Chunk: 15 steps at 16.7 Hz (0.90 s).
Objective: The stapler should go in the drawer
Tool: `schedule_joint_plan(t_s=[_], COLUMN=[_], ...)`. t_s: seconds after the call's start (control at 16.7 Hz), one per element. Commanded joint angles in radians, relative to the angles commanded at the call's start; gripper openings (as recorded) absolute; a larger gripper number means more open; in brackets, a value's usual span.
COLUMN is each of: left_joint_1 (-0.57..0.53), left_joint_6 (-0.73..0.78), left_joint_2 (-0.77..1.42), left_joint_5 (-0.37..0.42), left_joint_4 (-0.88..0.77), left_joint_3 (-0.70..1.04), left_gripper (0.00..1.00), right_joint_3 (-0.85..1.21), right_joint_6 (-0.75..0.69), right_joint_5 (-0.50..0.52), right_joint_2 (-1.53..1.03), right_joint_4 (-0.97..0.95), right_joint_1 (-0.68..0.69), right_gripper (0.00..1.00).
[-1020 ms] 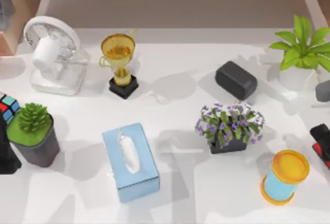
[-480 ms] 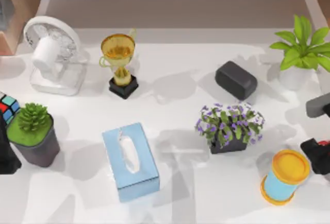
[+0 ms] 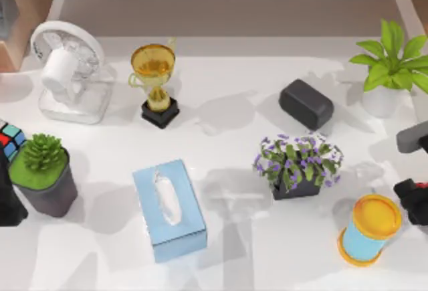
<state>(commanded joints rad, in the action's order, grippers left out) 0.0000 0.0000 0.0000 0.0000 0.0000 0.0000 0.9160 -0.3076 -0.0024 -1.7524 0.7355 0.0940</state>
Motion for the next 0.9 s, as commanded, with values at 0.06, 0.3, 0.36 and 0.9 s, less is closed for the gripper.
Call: schedule_joint_plan(t_s=[0.06,0.3,0.36,0.9], left_joint_1=[0.000,0.000,0.000,0.000], left_joint_6=[0.000,0.000,0.000,0.000], left_joint_2=[0.000,0.000,0.000,0.000], left_joint_5=[0.000,0.000,0.000,0.000], left_joint_4=[0.000,0.000,0.000,0.000], left_joint_3=[0.000,0.000,0.000,0.000], left_gripper=[1.00,1.00,1.00,1.00], right_joint_3=[0.000,0.000,0.000,0.000], right_joint_6=[0.000,0.000,0.000,0.000], right_joint_5=[0.000,0.000,0.000,0.000], right_joint_2=[0.000,0.000,0.000,0.000], right_joint_4=[0.000,0.000,0.000,0.000], right_joint_1=[0.000,0.000,0.000,0.000], right_gripper=[0.62,0.32,0.25,0.00])
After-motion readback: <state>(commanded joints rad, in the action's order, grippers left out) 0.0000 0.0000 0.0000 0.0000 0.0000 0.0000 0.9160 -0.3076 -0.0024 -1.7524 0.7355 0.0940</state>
